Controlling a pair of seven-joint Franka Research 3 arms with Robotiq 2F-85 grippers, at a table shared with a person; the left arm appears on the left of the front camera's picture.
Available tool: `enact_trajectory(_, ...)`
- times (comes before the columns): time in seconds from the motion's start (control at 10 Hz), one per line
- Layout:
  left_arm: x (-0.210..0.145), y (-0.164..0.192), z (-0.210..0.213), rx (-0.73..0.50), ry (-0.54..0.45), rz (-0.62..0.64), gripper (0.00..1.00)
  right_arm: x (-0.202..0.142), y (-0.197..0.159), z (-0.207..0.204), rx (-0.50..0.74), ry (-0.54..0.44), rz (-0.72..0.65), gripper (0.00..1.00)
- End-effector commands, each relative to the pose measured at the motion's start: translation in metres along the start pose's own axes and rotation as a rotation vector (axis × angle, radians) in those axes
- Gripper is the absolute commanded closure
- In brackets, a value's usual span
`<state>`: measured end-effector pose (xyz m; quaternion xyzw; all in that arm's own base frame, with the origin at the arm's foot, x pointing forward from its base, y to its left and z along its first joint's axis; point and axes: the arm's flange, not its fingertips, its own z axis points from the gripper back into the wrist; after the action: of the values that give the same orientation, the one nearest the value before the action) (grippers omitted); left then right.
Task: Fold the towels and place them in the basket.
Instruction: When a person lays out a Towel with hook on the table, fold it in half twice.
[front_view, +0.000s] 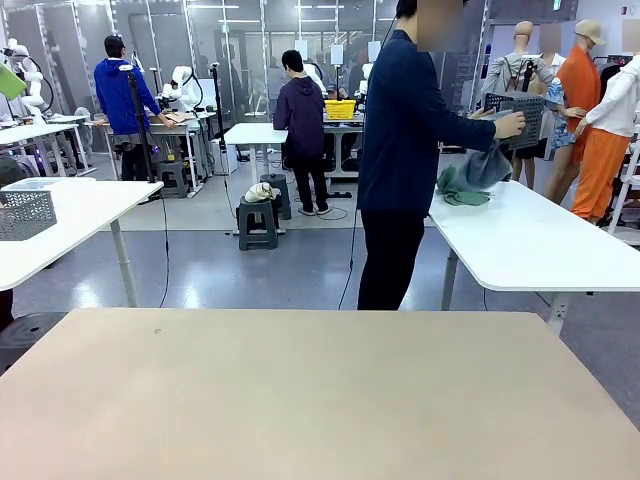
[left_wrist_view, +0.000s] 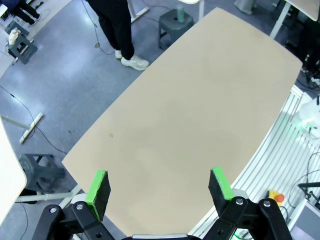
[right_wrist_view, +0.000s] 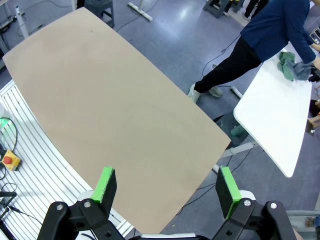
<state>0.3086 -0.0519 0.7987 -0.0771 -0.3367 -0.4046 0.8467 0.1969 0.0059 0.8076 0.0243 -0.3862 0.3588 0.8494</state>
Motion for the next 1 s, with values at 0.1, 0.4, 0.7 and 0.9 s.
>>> enact_trajectory(0.1,0.0,-0.0009,-0.0009,-0.004,-0.002,-0.003,0.0,-0.0001,0.0002,0.0008,-0.002,-0.003,0.0,0.0)
enact_trajectory(0.4,-0.0001,0.0007,-0.0003,-0.012,-0.005,-0.014,0.0,0.0,0.0,0.0,0.0,0.0,0.0,0.0)
enact_trajectory(0.7,-0.0002,0.0014,0.0008,-0.017,0.015,-0.03,0.0,0.0021,-0.0057,0.0052,0.026,0.028,0.031,0.0)
enact_trajectory(0.9,-0.0004,0.0019,0.0016,-0.022,0.031,-0.043,0.0,0.0041,-0.007,0.0081,0.035,0.042,0.052,0.0)
